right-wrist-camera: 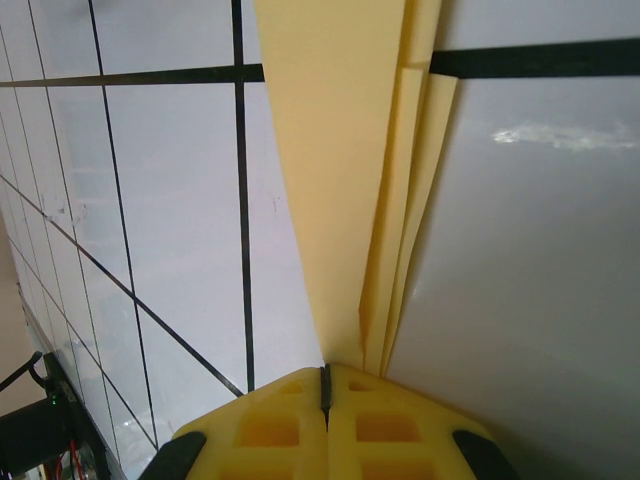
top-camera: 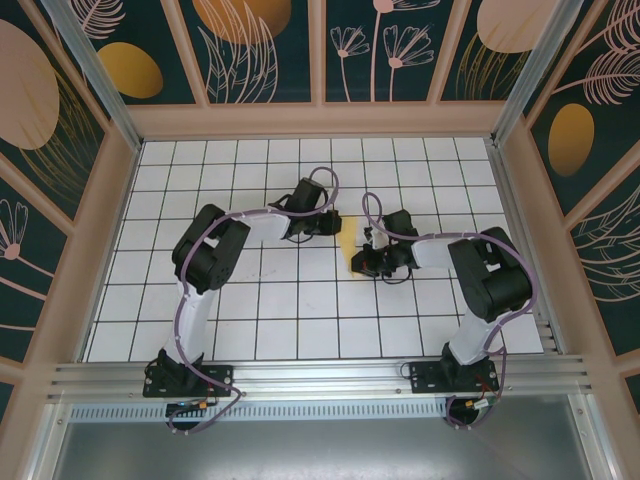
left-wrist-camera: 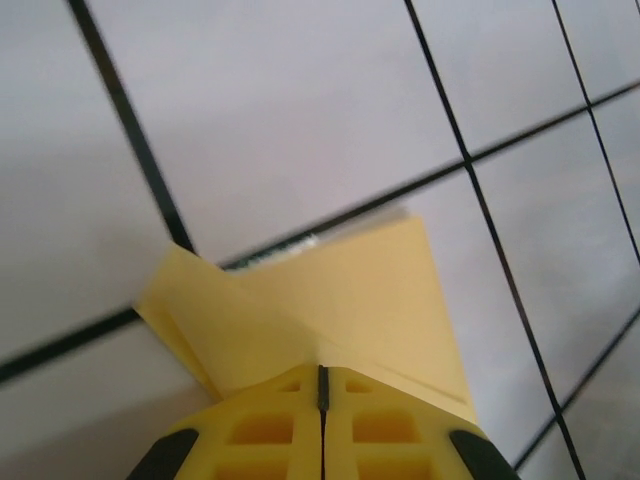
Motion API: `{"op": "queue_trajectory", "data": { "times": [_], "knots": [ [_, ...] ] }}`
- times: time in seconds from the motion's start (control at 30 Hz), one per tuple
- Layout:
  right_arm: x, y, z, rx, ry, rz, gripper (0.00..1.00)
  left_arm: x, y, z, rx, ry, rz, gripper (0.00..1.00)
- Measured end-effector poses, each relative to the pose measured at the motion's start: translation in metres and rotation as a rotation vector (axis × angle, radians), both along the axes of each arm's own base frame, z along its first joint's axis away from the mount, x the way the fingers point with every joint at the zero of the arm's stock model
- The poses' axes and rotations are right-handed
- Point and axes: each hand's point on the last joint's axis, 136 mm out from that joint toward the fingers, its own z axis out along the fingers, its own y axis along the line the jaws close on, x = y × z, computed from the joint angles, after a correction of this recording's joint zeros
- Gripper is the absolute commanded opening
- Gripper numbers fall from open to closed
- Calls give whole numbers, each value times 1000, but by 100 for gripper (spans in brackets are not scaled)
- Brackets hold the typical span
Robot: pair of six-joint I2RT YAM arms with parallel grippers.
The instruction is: Fold a paper plane with a square sheet of paper (pick it up from the middle)
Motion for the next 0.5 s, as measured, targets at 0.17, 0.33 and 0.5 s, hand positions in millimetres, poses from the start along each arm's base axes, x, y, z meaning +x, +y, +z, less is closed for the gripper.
{"op": "queue_trajectory", "data": {
  "times": [0.17,0.33,0.5],
  "knots": [
    [0,0,0,3,-4,1,0,5,0,-1,7,12,4,8],
    [0,0,0,6,-5,0,0,6,-1,-1,12,20,4,8],
    [-1,0,0,8,-11,0,0,7,0,-1,17,28,7,9]
  ]
}}
